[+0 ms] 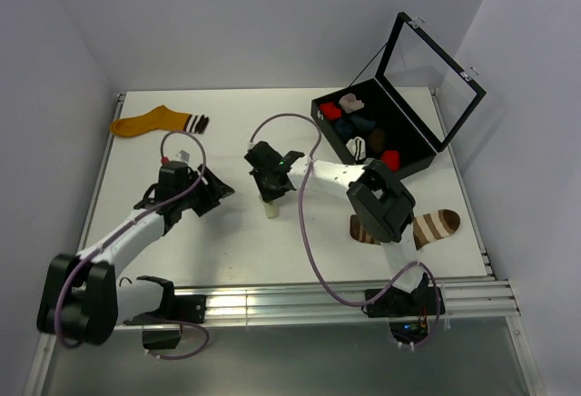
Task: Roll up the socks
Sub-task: Pick up the sock at the center of the board, then place the sock in the storage box.
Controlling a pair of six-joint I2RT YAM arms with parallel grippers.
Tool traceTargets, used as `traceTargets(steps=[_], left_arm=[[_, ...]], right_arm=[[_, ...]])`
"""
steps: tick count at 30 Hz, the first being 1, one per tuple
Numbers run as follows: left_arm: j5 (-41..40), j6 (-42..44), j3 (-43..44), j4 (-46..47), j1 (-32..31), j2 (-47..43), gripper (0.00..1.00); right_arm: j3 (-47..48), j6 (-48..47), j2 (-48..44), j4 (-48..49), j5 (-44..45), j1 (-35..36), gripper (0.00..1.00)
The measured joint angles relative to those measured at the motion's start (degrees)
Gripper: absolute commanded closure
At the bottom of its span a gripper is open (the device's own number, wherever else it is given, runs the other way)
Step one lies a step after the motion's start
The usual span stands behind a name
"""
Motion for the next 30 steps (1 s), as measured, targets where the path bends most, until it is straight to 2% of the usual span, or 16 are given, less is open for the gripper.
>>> traceTargets(steps=[7,9,10,13,18,22,30], left_arm=[[-16.04,6.97,12.17,-18.62,0.74,-14.43,0.17],[-20.04,8.63,14.78,-22.32,1.18,-16.83,0.11],[-22.47,9.55,16.02,-24.17,1.49,-18.16,0.06],[-29.16,11.87,18.78,-29.4,2.01,-21.49,0.01],[-37.68,14.88,19.98,-33.97,2.16,-27.78,0.0],[-42.53,17.44,19.78,-35.01,2.16,-32.81,0.01],[-46.6,20.61,13.94,-33.59,1.4,-38.86,0.01]], right_arm=[[-3.28,-1.95,-6.43,-5.44,3.41,-5.86,1.0],[-3.28,-2.05,-8.9,-6.43,4.17,-8.96,1.0],[-3.3,-2.12,-10.38,-6.95,4.59,-10.88,1.0],[-3.63,-2.14,-15.52,-7.72,6.25,-17.77,1.0],[-3.91,-2.19,-22.18,-8.68,9.22,-29.24,1.0],[-3.91,-2.97,-23.82,-8.61,12.26,-37.38,1.0],[-5.53,-8.83,-24.28,-3.28,14.1,-49.53,1.0]])
